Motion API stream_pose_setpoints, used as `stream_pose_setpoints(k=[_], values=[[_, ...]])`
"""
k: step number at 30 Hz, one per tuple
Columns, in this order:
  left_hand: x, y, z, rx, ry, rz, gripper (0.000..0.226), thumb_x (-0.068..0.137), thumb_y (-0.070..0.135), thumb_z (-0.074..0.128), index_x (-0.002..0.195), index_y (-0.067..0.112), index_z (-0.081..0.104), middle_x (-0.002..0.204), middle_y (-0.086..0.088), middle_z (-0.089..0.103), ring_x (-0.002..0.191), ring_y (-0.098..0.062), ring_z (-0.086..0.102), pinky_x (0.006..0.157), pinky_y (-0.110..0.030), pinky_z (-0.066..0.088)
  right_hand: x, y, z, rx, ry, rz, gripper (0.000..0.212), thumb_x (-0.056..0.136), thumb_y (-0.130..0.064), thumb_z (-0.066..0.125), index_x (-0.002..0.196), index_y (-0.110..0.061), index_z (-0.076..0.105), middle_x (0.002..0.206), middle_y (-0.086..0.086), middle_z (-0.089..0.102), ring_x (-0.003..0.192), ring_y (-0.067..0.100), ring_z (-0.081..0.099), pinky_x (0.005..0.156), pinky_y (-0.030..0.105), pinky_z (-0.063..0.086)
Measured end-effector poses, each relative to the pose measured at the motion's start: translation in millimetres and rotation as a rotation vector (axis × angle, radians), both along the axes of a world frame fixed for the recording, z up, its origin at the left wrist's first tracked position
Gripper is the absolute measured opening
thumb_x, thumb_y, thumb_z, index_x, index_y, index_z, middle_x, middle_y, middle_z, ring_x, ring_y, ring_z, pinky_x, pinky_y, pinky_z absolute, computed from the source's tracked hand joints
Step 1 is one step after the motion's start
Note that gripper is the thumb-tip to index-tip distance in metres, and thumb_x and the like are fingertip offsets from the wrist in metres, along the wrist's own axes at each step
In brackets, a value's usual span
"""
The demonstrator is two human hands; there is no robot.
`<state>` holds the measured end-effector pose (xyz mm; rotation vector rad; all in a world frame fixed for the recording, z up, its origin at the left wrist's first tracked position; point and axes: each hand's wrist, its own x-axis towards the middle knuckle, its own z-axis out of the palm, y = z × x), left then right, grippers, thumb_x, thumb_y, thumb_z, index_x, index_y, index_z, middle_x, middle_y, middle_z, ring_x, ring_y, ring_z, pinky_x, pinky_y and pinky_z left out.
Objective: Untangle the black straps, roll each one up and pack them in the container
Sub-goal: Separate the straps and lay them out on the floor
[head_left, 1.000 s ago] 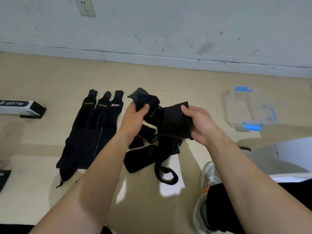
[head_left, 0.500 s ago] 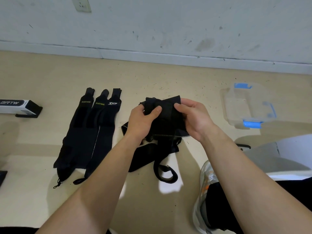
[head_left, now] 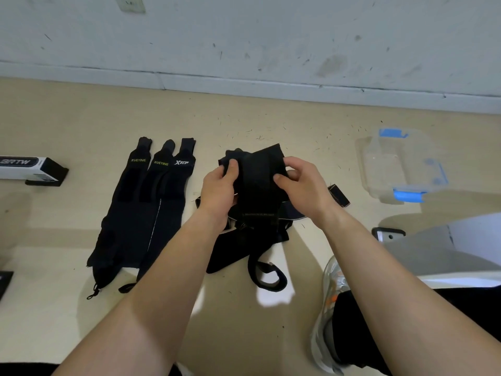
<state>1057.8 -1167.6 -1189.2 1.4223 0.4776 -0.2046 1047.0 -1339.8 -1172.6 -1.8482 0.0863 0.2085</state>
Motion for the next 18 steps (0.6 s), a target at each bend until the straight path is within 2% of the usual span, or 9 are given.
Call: stream_pose_setpoints(k=[2,5,8,11,14,16,18], values=[[1,2,0,0.166,-0.071,0.077,0.014,0.104,0.028,0.058,0.115,0.021,0.063,0.113,-0.003,0.072,0.107,-0.022,0.07,0.094,-0.047,0.059,1,0,-3,0.018,-0.006,-0.057,0.027,0.099,-0.005,0.053,0.104,-0.024,0.071,0.094,0.011,0.077,0.093,0.032,0.073,0.093,0.053,0.057],[2,5,3,0.361,-0.144,0.169,0.039,0.102,0.014,0.059,0.132,0.019,0.034,0.104,0.001,0.058,0.094,-0.017,0.064,0.089,-0.049,0.06,1,-2,-5,0.078,-0.01,-0.118,0.035,0.096,0.0,0.051,0.103,-0.025,0.073,0.096,0.011,0.077,0.096,0.031,0.073,0.095,0.053,0.056],[1,1,6,0.432,-0.21,0.146,0.037,0.103,0.002,0.051,0.119,0.022,0.024,0.096,0.007,0.045,0.082,-0.012,0.056,0.084,-0.054,0.06,1,-3,-3,0.133,-0.018,-0.093,0.041,0.097,0.006,0.046,0.113,-0.021,0.073,0.102,0.007,0.077,0.099,0.025,0.074,0.097,0.047,0.057],[-4,-5,6,0.499,-0.279,0.037,0.028,0.103,-0.001,0.045,0.112,0.022,0.033,0.086,0.002,0.05,0.077,-0.022,0.061,0.078,-0.055,0.06,0,0,-4,0.139,-0.038,-0.055,0.039,0.098,0.006,0.046,0.115,-0.016,0.073,0.104,0.007,0.077,0.101,0.025,0.073,0.097,0.048,0.057],[-6,-9,6,0.562,-0.32,-0.057,0.03,0.101,-0.002,0.043,0.097,0.027,0.052,0.088,0.004,0.06,0.083,-0.024,0.063,0.077,-0.045,0.059,0,1,-5,0.164,-0.049,-0.029,0.037,0.097,0.007,0.046,0.113,-0.011,0.073,0.105,0.016,0.074,0.103,0.034,0.07,0.096,0.053,0.056],[-4,-9,6,0.495,-0.281,-0.049,0.033,0.1,0.0,0.045,0.1,0.029,0.062,0.098,0.013,0.062,0.095,-0.017,0.064,0.085,-0.042,0.06,-1,1,-4,0.184,-0.048,-0.027,0.038,0.098,0.008,0.046,0.113,-0.013,0.073,0.106,0.013,0.075,0.103,0.027,0.071,0.094,0.046,0.058],[-2,-9,9,0.361,-0.19,-0.027,0.029,0.103,0.006,0.047,0.111,0.025,0.068,0.109,0.014,0.062,0.109,-0.016,0.063,0.089,-0.043,0.061,-1,1,-3,0.183,-0.047,-0.023,0.038,0.098,0.008,0.046,0.113,-0.014,0.073,0.107,0.011,0.075,0.104,0.025,0.071,0.094,0.045,0.058]])
